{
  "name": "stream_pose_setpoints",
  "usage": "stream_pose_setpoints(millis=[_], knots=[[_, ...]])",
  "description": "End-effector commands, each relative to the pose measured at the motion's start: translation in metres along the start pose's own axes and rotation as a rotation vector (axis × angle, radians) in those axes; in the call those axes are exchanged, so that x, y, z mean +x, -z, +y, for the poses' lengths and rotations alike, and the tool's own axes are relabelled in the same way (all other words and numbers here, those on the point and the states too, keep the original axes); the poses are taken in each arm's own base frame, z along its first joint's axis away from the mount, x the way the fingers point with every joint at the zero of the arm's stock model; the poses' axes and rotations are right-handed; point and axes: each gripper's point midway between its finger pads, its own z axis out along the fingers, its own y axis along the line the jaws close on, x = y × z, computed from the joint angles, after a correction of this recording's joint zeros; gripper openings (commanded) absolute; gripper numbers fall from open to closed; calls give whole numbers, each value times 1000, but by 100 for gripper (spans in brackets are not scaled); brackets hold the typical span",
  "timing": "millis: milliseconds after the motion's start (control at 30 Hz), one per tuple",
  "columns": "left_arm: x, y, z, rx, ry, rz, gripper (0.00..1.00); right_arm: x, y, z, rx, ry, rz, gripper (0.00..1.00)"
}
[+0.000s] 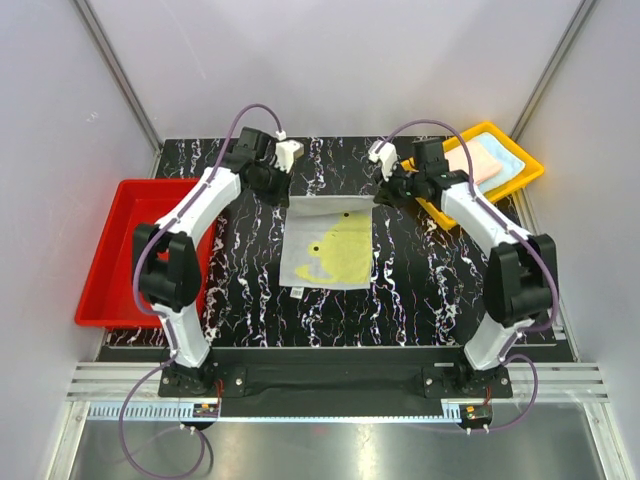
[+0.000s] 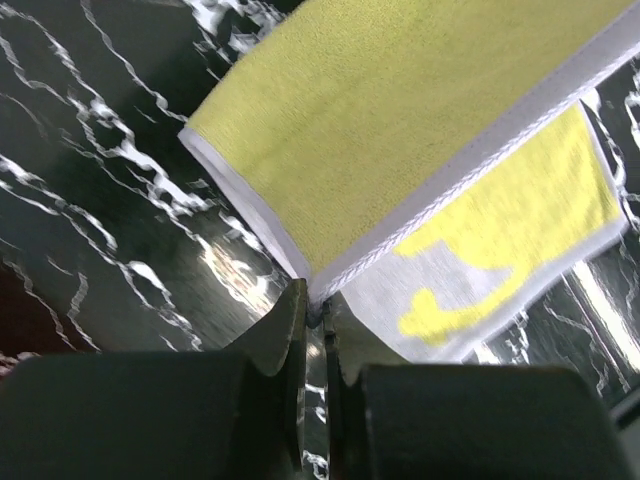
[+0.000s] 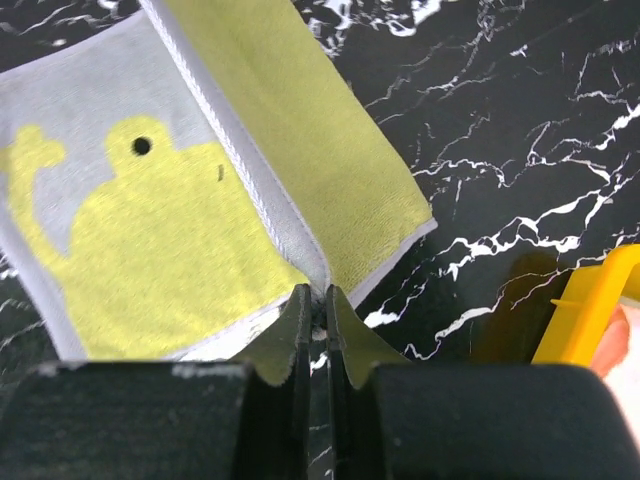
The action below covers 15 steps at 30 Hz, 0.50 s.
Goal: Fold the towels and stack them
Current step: Fold the towel
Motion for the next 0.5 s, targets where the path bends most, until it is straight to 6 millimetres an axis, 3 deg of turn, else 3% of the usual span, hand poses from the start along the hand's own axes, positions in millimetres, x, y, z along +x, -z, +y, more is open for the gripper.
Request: stream_pose_setpoints(millis=[0, 67, 267, 400, 467], knots=[[-2, 25, -6, -32, -37, -49, 1, -7, 25, 18, -27, 98, -35, 0], [14, 23, -10, -28, -24, -13, 1, 5, 25, 27, -44, 82, -15, 0], [35, 31, -12, -98, -14, 11, 0, 22, 20, 53, -80, 18, 25, 1], [35, 42, -17, -131, -20, -36, 0, 26, 20, 70, -98, -26, 24, 1], [37, 43, -20, -141, -31, -37, 0, 38, 19, 83, -117, -22, 73, 2]])
